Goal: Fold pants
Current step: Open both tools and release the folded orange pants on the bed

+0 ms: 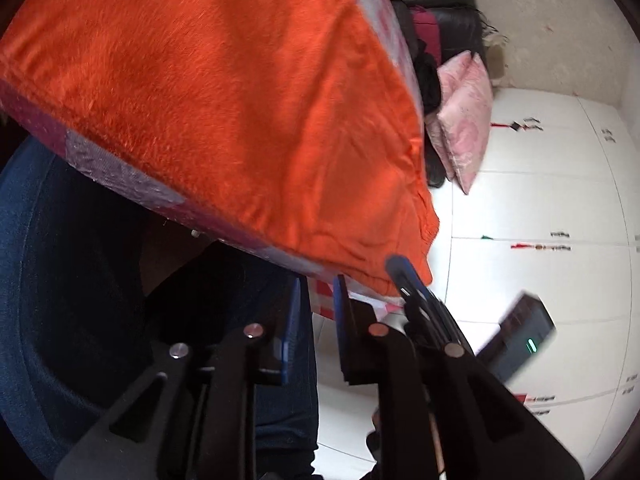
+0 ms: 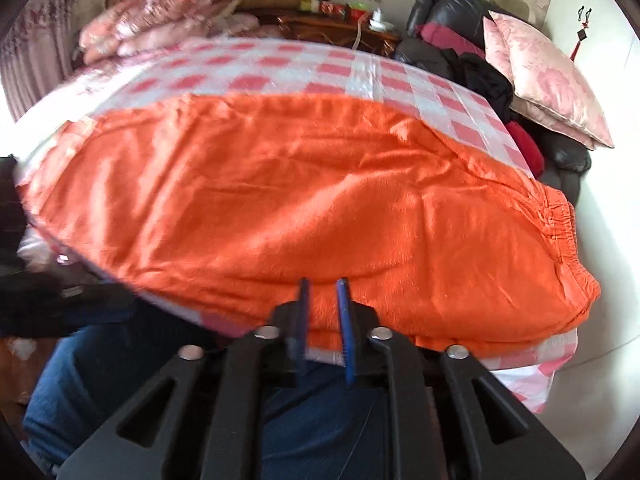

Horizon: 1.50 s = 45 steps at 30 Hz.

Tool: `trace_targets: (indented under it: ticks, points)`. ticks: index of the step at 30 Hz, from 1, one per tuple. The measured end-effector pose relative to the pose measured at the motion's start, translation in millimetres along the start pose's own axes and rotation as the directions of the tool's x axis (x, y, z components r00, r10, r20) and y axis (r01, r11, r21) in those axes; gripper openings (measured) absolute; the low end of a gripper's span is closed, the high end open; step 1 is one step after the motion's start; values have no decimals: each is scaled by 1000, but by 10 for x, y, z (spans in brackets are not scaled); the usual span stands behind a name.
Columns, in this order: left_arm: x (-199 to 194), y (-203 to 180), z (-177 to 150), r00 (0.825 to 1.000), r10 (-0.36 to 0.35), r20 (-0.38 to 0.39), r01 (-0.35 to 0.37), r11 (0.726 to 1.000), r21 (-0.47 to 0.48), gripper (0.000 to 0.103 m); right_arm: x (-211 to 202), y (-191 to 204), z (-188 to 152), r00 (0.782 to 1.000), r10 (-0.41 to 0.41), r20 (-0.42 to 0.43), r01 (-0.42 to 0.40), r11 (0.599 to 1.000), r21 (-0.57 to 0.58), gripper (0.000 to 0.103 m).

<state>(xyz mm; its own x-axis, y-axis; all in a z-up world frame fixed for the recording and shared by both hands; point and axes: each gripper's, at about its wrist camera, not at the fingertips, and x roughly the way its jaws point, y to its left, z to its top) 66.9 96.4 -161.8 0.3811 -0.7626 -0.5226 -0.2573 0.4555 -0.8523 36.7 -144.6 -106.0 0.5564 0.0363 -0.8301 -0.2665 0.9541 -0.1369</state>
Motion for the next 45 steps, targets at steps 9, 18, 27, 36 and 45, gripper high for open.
trace_targets:
  ticks: [9,18,27,36,45]
  points:
    - [-517,-515,-28,770,341,539,-577,733,361,45,124,8,-106,998,-53,-35,52,999,-16,18]
    - [-342,-245,254,603,550,578,-794,482,369,46,105,36,-137,997,-63,-48,62,998,-24,18]
    - [-915,-84,391,573,530,626,-779,589,215,57,94,40,-158,997,-60,-53,58,998,-27,23]
    - [-2195,369,230,451,587,673,-724,682,-109,57,-644,-238,708,982,110,-151,-99,992,80,53]
    - [-2561,520,180,383,704,599,-735,624,-264,57,-2955,-25,1670,994,84,74,-77,993,-92,65]
